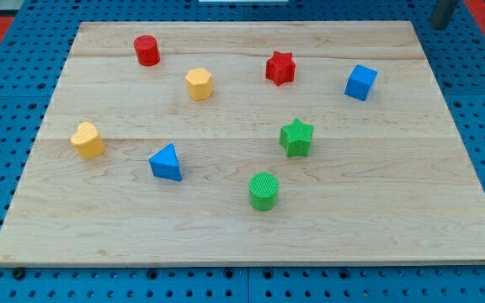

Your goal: Point your arm to the red star

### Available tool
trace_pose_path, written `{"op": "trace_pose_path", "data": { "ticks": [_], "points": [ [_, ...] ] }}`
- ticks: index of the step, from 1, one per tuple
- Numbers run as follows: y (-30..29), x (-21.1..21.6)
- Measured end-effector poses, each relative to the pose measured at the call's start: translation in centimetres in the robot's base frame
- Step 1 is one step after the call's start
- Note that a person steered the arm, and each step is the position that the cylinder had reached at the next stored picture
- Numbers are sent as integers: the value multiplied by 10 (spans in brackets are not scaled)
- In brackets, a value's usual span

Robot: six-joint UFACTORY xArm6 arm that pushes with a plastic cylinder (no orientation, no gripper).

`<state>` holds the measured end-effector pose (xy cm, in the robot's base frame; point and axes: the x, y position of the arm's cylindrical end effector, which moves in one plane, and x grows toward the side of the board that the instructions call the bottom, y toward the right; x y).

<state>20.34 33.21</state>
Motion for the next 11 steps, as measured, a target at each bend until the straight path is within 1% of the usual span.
{"op": "trace_pose_path", "data": {
  "ticks": [2,3,4,5,6,7,8,9,10,11],
  "points": [
    [-2,5],
    [-5,17],
    [-39,33],
    [-118,33],
    [-150,38],
    [-157,37],
    [-205,24],
    [-262,35],
    [-283,82],
    [-282,97]
  ]
}}
